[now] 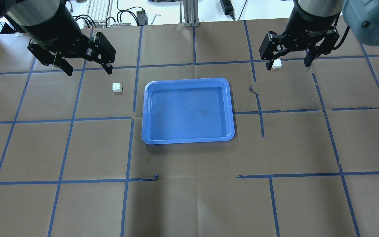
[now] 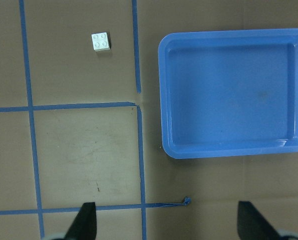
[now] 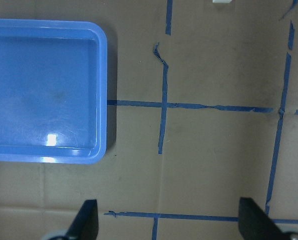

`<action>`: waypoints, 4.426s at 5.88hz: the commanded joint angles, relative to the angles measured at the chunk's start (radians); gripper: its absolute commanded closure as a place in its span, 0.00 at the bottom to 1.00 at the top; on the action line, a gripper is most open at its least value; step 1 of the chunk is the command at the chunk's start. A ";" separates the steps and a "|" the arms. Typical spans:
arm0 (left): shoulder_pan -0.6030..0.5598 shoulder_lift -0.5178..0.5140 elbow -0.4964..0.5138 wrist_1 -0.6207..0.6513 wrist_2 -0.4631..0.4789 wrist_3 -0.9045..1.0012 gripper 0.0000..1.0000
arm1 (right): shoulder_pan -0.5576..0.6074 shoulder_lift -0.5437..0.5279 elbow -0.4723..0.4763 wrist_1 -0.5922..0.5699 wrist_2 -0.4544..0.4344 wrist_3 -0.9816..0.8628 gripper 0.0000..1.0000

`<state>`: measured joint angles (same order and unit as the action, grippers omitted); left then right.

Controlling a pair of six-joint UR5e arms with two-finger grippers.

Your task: Assemble white blocks and place on blue tray

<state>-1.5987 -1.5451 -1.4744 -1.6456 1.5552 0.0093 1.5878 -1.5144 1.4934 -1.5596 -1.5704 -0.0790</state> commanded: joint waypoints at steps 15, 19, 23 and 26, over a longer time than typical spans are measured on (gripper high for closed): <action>0.151 -0.649 -0.121 0.805 -0.006 0.100 0.87 | -0.370 0.675 -0.317 -0.157 0.588 -1.936 0.00; -0.082 -0.506 -0.207 0.791 0.008 0.587 0.87 | -0.370 0.796 -0.308 -0.201 0.638 -2.030 0.01; -0.222 -0.503 -0.268 0.803 0.005 1.235 0.79 | -0.370 0.810 -0.311 -0.200 0.625 -2.029 0.33; -0.293 -0.515 -0.309 0.808 -0.001 1.235 0.79 | -0.370 0.807 -0.318 -0.201 0.625 -2.030 0.61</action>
<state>-1.8742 -2.0571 -1.7598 -0.8400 1.5546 1.2444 1.2180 -0.7061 1.1773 -1.7609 -0.9449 -2.1082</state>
